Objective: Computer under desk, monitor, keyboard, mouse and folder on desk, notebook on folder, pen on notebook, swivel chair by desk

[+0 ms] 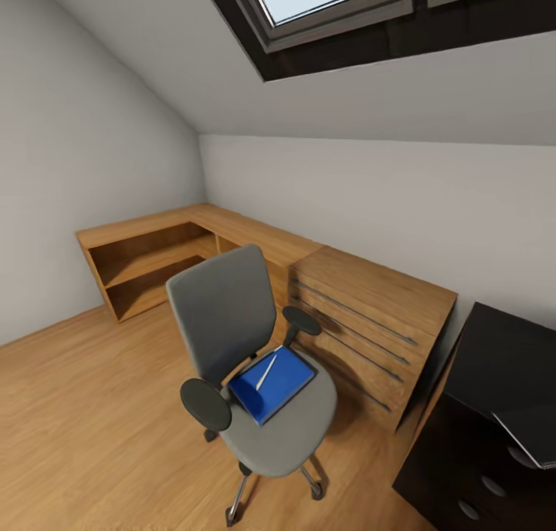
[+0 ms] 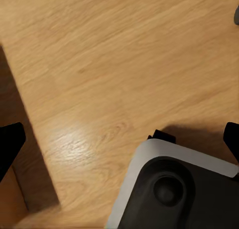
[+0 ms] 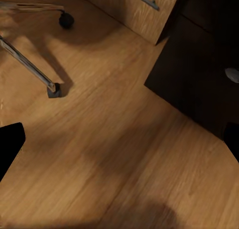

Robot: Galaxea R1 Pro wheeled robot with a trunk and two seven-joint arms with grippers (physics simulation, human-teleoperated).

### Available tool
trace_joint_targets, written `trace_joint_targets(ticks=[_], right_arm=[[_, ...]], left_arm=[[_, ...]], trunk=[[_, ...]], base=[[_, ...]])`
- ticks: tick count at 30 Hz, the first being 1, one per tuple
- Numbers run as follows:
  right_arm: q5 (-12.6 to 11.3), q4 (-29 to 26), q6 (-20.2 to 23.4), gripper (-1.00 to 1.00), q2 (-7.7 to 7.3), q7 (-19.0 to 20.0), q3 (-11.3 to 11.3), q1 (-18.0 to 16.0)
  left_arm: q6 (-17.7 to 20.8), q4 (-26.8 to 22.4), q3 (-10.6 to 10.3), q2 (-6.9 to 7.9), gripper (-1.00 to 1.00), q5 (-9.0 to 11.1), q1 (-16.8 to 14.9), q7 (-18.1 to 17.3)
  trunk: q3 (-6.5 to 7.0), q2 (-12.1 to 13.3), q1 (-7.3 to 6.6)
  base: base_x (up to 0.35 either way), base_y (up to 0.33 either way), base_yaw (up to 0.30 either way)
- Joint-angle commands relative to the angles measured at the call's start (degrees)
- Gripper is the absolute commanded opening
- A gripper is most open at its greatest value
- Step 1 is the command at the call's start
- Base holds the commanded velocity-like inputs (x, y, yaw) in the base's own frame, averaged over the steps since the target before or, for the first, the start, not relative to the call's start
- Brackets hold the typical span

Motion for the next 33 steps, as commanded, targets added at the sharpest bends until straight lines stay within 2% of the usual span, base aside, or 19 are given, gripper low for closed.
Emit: trace_joint_targets(ticks=[1, 15, 33], right_arm=[[-0.59, 0.01, -0.22, 1.00, -0.05, -0.19, 0.50, -0.03], [-0.60, 0.04, -1.78, 1.00, -0.76, -0.23, 0.50, -0.03], [-0.59, 0.05, -2.70, 1.00, -2.16, -0.28, 0.11, -0.03]], left_arm=[[-0.25, -0.09, -0.48, 0.08, 1.00, 0.59, -0.02, 0.44], [-0.42, -0.09, -0.48, -0.07, 1.00, 0.56, -0.02, 0.52], [-0.43, -0.15, -0.55, -0.06, 1.00, 0.37, -0.03, 0.53]], trunk=[[-0.08, -0.03, 0.00], [-0.55, -0.03, 0.00], [2.54, 7.19, -3.95]], base=[[0.000, 0.004, 0.272], [0.000, 0.001, 0.256], [0.000, 0.000, 0.029]])
